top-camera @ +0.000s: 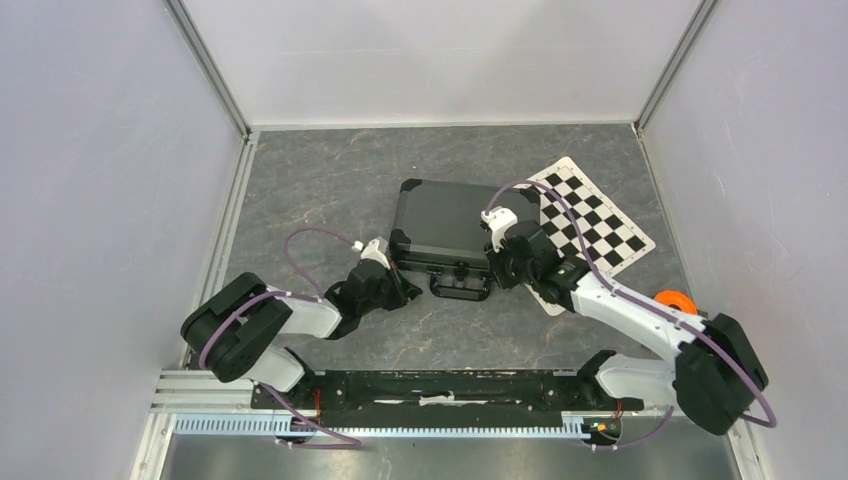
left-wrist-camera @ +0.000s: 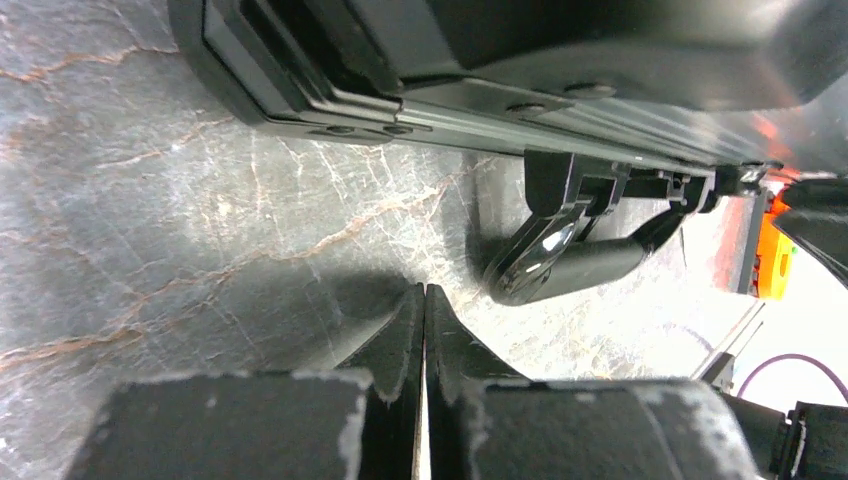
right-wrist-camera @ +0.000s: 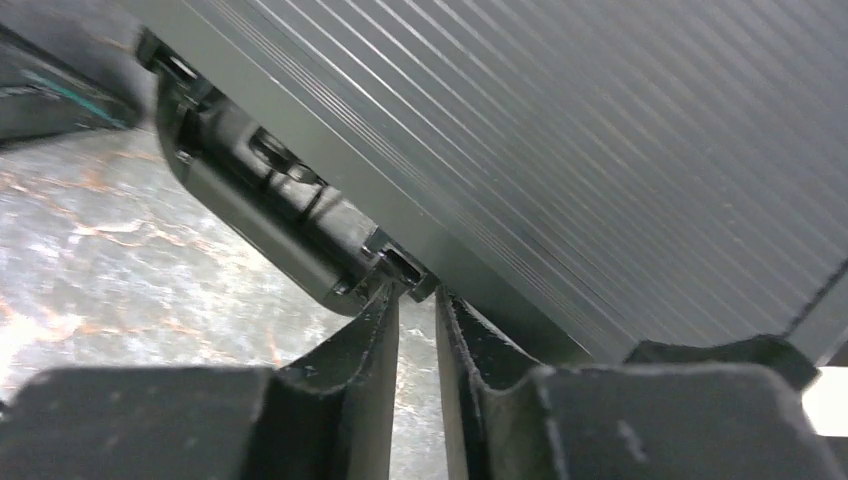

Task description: Pack up texas hold em set

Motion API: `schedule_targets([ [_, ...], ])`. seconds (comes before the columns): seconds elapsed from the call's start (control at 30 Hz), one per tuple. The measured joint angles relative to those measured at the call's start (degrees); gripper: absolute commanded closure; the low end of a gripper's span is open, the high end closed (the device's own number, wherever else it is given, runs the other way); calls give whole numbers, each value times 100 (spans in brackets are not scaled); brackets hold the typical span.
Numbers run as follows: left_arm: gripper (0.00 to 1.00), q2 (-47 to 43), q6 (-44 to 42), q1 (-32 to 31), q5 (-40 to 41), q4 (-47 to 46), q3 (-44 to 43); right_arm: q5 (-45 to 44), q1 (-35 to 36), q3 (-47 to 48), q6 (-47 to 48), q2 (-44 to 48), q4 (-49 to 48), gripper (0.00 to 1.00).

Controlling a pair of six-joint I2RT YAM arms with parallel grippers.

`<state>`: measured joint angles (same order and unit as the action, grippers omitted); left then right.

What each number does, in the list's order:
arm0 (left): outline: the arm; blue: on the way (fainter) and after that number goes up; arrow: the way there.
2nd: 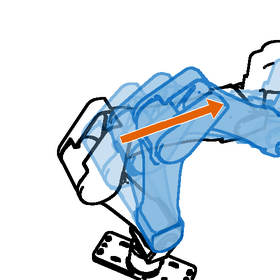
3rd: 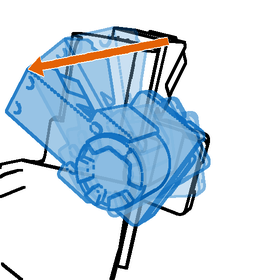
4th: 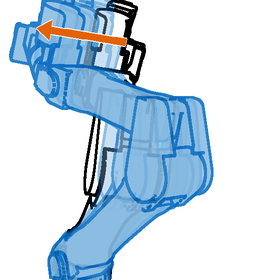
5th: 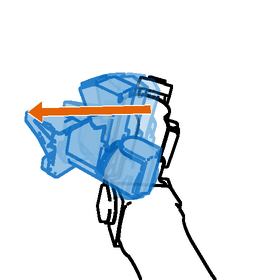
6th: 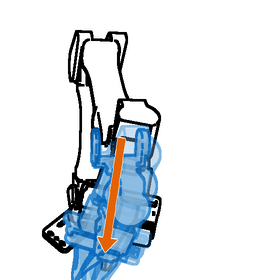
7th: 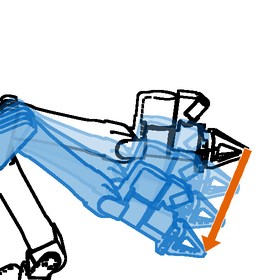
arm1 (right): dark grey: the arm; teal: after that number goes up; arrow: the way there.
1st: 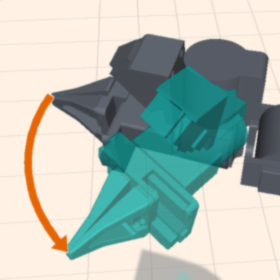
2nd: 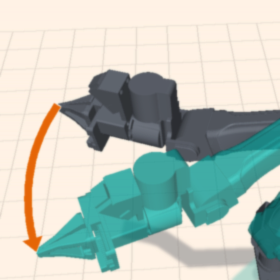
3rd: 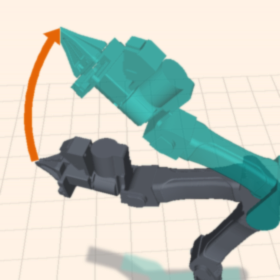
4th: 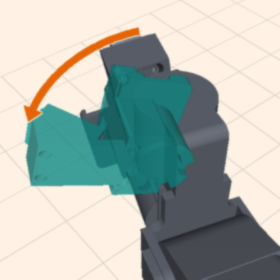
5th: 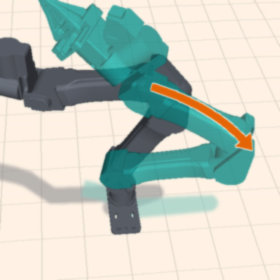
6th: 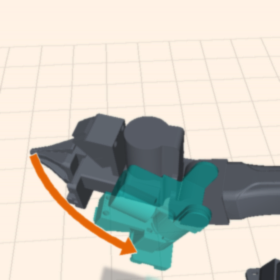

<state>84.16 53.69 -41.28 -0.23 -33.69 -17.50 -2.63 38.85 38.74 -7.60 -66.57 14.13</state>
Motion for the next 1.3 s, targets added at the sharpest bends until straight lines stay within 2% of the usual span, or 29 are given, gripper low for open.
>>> schedule_targets([
  [0.1,96,28,2,0,-98,-122,50,-61,-125,2,0,-396,-33,84],
  [0.3,96,-186,2,0,-153,-44,116,-15,-127,2,17,-570,-39,82],
  [0.6,96,-1797,-4,-11,345,1038,153,-101,-197,302,98,243,227,81],
  [0.7,96,-2302,-11,-11,584,1491,153,-289,-343,514,103,555,177,70],
  [0.8,96,-2597,-20,-11,754,1921,153,-538,-520,697,116,811,90,22],
  [0.83,96,-2656,-22,-11,789,2050,149,-590,-590,750,76,817,55,10],
  [0.87,96,-2715,-24,-11,833,2186,146,-651,-702,787,55,804,7,2],
  [0.97,95,-2817,-37,-11,929,2520,127,-719,-1248,761,-66,699,-116,2],
  [1.07,94,-2909,-66,-11,973,2728,111,-343,-2100,505,-352,584,-433,2],
  [1.2,94,-2944,-68,-11,1016,2826,87,710,-3163,57,-852,216,-988,2],
  [1.3,94,-2935,-68,-11,1019,2846,87,1635,-3467,-354,-1290,-225,-1631,4],
])
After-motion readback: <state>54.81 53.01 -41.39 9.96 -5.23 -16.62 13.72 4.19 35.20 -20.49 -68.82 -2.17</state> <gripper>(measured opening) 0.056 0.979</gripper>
